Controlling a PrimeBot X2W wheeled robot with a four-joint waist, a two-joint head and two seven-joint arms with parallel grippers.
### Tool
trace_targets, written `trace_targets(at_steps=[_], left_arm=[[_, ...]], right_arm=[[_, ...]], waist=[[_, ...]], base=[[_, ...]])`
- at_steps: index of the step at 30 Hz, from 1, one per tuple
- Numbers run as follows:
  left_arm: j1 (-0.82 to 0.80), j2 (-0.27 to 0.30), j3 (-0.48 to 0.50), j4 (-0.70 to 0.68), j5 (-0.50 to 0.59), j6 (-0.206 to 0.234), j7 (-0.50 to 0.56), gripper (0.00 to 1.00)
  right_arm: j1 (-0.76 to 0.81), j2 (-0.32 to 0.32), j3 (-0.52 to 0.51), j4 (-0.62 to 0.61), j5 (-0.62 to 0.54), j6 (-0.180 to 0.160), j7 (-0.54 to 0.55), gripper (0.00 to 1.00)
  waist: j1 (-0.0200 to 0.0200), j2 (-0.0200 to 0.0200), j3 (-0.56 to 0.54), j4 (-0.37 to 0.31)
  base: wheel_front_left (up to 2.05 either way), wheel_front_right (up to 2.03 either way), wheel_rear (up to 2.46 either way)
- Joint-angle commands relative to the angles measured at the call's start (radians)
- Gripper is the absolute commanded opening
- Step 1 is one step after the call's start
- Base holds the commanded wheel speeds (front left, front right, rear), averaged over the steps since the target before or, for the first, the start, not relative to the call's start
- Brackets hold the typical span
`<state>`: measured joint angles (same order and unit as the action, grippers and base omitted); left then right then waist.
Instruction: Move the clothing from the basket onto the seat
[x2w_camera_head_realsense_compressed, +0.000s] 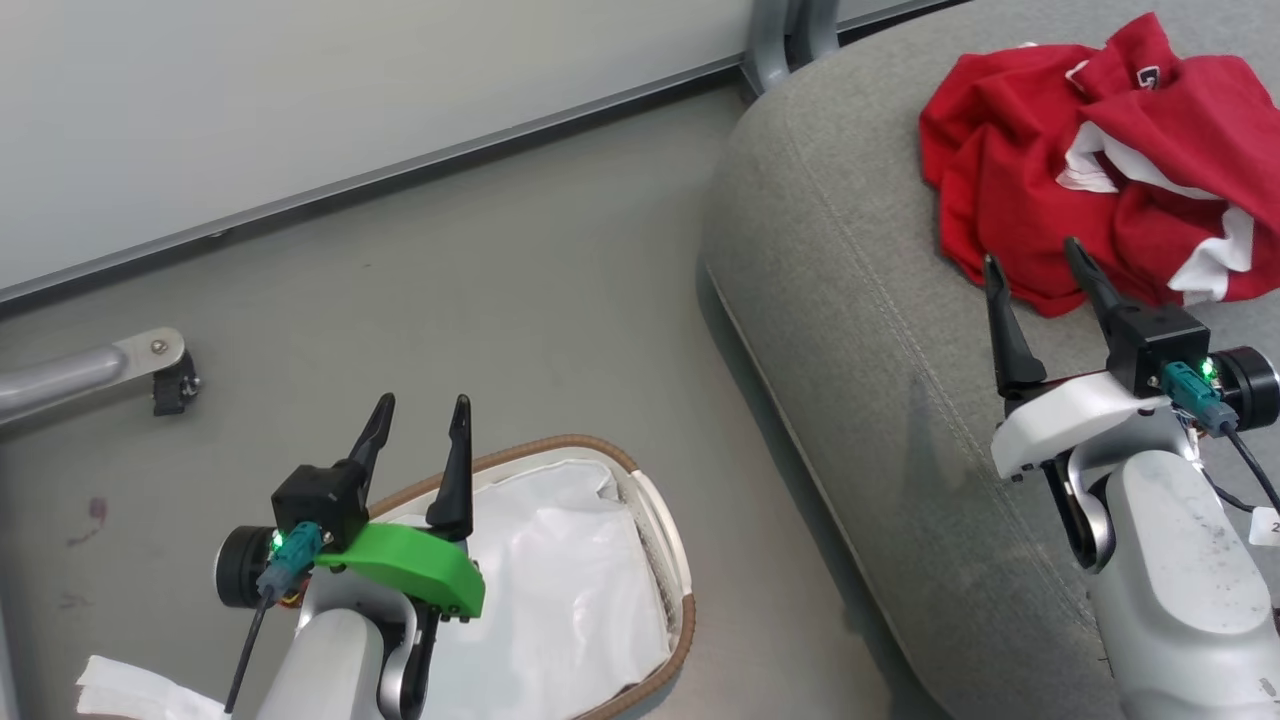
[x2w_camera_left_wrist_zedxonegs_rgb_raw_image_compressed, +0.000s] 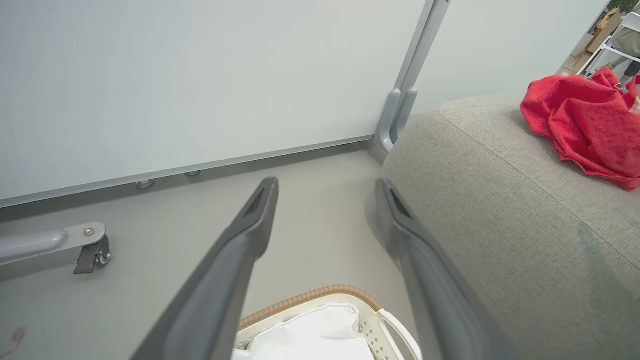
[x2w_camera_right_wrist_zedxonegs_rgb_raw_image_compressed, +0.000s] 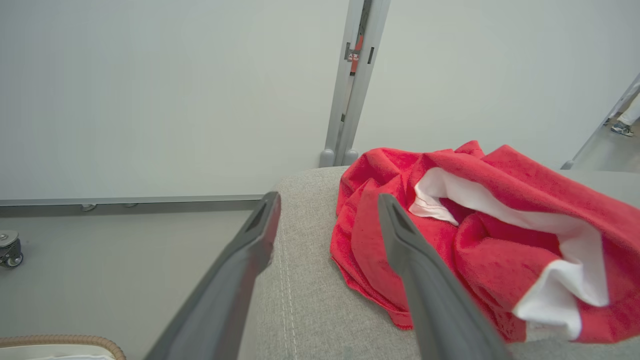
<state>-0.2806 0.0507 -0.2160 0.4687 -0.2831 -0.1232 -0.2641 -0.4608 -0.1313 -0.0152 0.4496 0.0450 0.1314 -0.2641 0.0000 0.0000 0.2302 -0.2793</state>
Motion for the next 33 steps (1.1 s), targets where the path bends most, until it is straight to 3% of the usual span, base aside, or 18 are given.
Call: trace_targets(at_steps=[1,8,14,30,33], left_arm=[[0.018,0.002,0.016,0.002,0.015,0.004,-0.001,1.00],[0.047,0.001,0.096,-0.007,0.039,0.024,-0.001,1.00],[0.091,0.001,0.142,-0.019,0.066,0.041,-0.001,1.00],[0.281,0.001,0.177,-0.073,0.050,0.071,-0.001,1.00],[0.301,0.001,0.167,-0.080,0.028,0.050,-0.001,1.00]], right_arm=[[-0.002,0.009,0.002,-0.011,-0.007,-0.001,0.000,1.00],[0.036,0.069,-0.001,-0.026,0.001,-0.001,0.000,1.00],[0.075,0.077,0.020,-0.018,0.011,-0.001,0.000,1.00],[0.251,0.078,0.060,-0.002,0.054,-0.001,0.000,1.00],[0.272,0.078,0.057,-0.002,0.051,-0.001,0.000,1.00]], waist=[[0.0000,0.0000,-0.022,0.054],[0.0000,0.0000,-0.051,0.134],[0.0000,0.0000,-0.076,0.177],[0.0000,0.0000,-0.197,0.211],[0.0000,0.0000,-0.206,0.216]], base=[[0.00,0.00,0.00],[0.00,0.00,0.00],[0.00,0.00,0.00],[0.00,0.00,0.00],[0.00,0.00,0.00]])
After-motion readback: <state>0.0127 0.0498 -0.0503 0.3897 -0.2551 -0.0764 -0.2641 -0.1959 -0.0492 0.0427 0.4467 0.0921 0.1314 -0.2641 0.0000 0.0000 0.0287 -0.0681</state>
